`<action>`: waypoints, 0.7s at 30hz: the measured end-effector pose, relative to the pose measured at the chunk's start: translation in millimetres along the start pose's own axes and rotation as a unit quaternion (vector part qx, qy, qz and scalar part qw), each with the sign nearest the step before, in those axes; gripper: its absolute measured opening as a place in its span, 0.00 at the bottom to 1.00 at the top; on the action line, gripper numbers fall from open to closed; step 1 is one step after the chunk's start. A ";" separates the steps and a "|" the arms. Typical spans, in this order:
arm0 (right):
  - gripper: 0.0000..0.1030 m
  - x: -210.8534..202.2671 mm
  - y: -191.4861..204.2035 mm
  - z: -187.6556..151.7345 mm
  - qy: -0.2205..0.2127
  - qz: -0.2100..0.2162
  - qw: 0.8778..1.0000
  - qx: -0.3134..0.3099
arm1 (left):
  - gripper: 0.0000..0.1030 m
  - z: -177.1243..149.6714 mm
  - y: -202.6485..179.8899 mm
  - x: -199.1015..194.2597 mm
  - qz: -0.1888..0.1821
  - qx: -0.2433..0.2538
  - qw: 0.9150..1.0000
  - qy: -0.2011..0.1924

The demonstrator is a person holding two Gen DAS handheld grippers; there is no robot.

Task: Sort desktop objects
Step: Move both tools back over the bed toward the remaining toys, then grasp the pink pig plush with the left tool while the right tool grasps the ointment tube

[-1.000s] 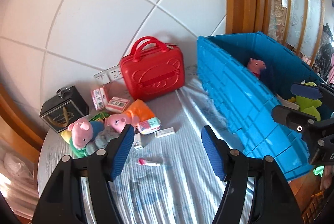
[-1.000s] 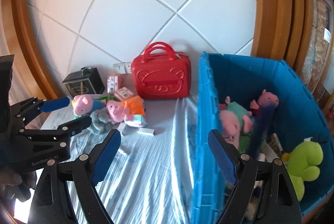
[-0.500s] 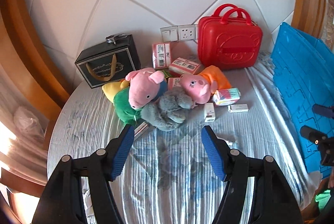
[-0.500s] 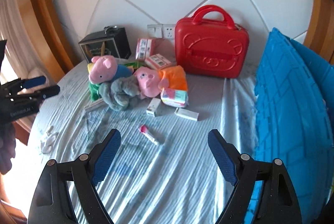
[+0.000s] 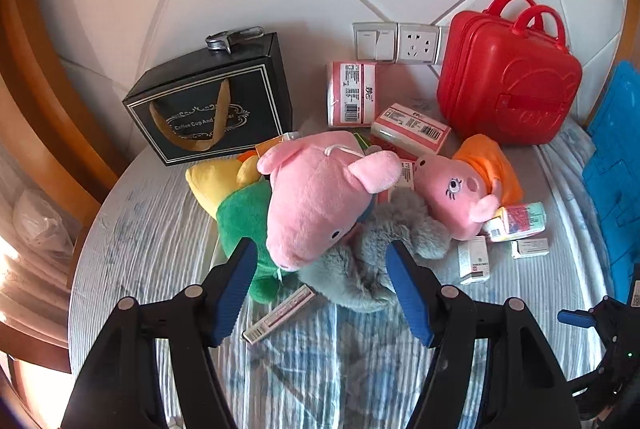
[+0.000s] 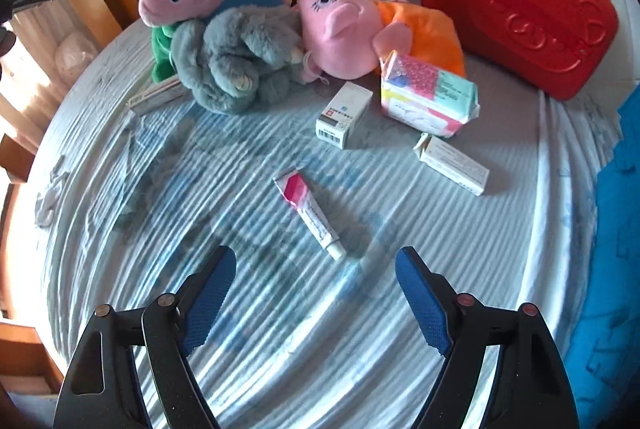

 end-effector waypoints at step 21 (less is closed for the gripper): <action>0.75 92.2 -2.7 9.5 0.065 -0.015 0.998 0.003 | 0.66 50.3 1.2 97.7 0.002 -0.037 0.999 0.019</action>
Point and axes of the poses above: each gripper's, at about its wrist camera, not at the fingertips, and x roughly the way its jaws point, y to its left, z to its top, the point moved 2 cm from there along x, roughly the way its jaws point, and after that the axes turned 4 degrees about -y, right-handed, at the moved point
